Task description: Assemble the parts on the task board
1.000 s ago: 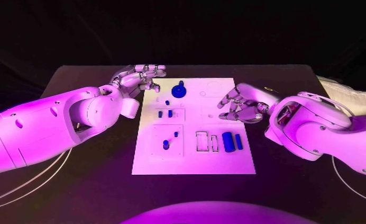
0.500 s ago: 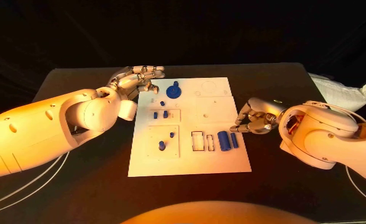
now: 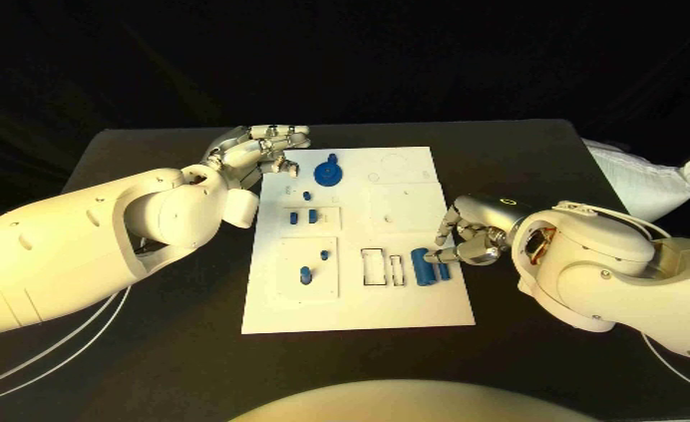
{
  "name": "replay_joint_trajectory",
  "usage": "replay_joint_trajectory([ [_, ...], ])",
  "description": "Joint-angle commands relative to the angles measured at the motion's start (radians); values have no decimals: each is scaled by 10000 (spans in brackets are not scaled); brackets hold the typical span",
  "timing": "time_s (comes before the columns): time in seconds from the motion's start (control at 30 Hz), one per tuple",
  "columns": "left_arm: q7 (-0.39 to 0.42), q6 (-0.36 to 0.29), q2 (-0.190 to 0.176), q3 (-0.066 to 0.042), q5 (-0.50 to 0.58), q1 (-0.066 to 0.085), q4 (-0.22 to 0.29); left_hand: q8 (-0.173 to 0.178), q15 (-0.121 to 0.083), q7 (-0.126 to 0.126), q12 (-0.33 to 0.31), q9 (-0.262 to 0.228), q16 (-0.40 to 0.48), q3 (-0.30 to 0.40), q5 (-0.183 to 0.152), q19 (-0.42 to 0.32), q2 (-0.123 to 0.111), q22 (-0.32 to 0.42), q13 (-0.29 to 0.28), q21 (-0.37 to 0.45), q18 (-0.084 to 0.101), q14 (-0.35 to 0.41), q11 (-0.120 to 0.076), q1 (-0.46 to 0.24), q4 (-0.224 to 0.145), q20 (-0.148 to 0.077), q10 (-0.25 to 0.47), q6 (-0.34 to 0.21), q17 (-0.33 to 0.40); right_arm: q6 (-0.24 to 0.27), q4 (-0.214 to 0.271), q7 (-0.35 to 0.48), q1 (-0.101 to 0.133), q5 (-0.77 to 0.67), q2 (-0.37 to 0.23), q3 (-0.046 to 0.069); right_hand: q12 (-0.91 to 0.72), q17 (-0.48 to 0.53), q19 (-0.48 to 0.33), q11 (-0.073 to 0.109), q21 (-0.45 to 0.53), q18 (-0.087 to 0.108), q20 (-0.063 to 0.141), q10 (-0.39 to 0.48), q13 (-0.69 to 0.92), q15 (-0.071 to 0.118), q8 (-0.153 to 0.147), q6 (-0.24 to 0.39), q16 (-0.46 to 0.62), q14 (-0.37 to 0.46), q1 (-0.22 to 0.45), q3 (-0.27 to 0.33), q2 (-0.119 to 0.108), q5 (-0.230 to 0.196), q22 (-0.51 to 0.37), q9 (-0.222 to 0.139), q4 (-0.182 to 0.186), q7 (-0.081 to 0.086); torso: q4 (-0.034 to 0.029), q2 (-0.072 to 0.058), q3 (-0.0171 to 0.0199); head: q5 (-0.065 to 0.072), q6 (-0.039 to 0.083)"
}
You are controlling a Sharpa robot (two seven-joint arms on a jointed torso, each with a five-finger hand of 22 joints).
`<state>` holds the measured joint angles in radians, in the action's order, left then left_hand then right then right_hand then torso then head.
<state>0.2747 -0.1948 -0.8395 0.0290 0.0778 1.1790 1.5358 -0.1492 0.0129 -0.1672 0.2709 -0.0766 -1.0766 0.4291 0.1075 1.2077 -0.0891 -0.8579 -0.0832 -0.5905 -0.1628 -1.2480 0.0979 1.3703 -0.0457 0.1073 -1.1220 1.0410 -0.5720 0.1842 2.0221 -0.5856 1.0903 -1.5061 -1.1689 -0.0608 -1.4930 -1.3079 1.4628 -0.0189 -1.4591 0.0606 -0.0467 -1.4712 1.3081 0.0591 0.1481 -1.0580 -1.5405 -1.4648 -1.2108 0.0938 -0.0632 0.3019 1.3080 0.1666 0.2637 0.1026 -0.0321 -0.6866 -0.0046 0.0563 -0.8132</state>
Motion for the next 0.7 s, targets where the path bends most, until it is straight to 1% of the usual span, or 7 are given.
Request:
replay_joint_trajectory([
  [0.03, 71, 113, 9, -6, -24, -11, -3, -26, -15, -37, 28, 11, 7, -53, 11, 6, 4, 15, 15, 64, -189, 83, -24, -80, 12, 31, 74, -1, 12, -114, -33, -112, -101, -309, 151, -5, -71, -2057, 274, -16, -50, -145, -43, -641, 1993, -77, 62, 63, -45, -950, -117, 81, 23, 63, 392, 35, 2, 1, -3, -9, 11, -31, -29],
  [0.17, 69, 118, 4, -6, -23, -29, -11, -26, -15, -37, 28, 11, 7, -53, 11, 6, 4, 15, 15, 64, -189, 83, -24, -80, 12, 31, 74, -1, 12, -158, -133, -109, -297, -342, 366, -5, -113, -2065, 273, -19, -53, -145, -46, -660, 2035, -80, 70, 70, -49, -951, -174, 112, 39, 72, 395, 61, -8, 2, -27, -4, -1, -9, -27],
  [0.27, 68, 121, -4, -6, -23, -41, -14, -26, -15, -37, 28, 11, 7, -53, 11, 6, 4, 15, 15, 64, -189, 83, -24, -80, 12, 31, 74, -1, 12, -222, -245, -113, -388, -383, 510, -5, -118, -2075, 274, -20, -55, -145, -48, -661, 2042, -81, 74, 74, -54, -953, -199, 124, 52, 75, 399, 74, -11, 4, -15, -12, -1, -56, -51],
  [0.37, 63, 121, -12, -6, -23, -50, -19, -26, -15, -37, 28, 11, 7, -53, 11, 6, 4, 15, 15, 64, -189, 83, -24, -80, 12, 31, 74, -1, 12, -258, -390, -118, -440, -410, 632, -4, -123, -2078, 278, -22, -64, -149, -50, -662, 2052, -83, 81, 81, -56, -953, -255, 141, 91, 99, 418, 99, -22, 5, -17, -16, 1, -66, -70],
  [0.43, 60, 124, -17, -6, -23, -53, -18, -26, -15, -37, 28, 11, 7, -53, 11, 6, 4, 15, 15, 64, -189, 83, -24, -80, 12, 31, 74, -1, 12, -266, -469, -121, -459, -417, 692, -4, -123, -2080, 276, -24, -66, -149, -53, -660, 2059, -86, 91, 88, -56, -953, -325, 159, 134, 170, 420, 128, -41, 8, -12, -14, -12, -85, -91],
  [0.67, 28, 151, -26, -6, 46, -59, -22, -26, -15, -37, 28, 11, 7, -53, 11, 6, 4, 15, 15, 64, -189, 83, -24, -80, 12, 31, 74, -1, 12, -387, -735, -133, -545, -379, 941, -4, -96, -2069, 269, -23, -65, -147, -58, -642, 2050, -89, 125, 76, -51, -949, -473, 185, 254, 308, 419, 198, -87, 6, -31, -10, -13, -121, -127],
  [0.7, 25, 154, -26, -6, 51, -60, -22, -26, -15, -37, 28, 11, 7, -53, 11, 6, 4, 15, 15, 64, -189, 83, -24, -80, 12, 31, 74, -1, 12, -413, -778, -138, -568, -339, 982, -4, -88, -2064, 267, -23, -64, -147, -58, -637, 2048, -87, 133, 76, -49, -948, -520, 187, 290, 400, 419, 217, -106, 5, -29, -10, -12, -130, -130],
])
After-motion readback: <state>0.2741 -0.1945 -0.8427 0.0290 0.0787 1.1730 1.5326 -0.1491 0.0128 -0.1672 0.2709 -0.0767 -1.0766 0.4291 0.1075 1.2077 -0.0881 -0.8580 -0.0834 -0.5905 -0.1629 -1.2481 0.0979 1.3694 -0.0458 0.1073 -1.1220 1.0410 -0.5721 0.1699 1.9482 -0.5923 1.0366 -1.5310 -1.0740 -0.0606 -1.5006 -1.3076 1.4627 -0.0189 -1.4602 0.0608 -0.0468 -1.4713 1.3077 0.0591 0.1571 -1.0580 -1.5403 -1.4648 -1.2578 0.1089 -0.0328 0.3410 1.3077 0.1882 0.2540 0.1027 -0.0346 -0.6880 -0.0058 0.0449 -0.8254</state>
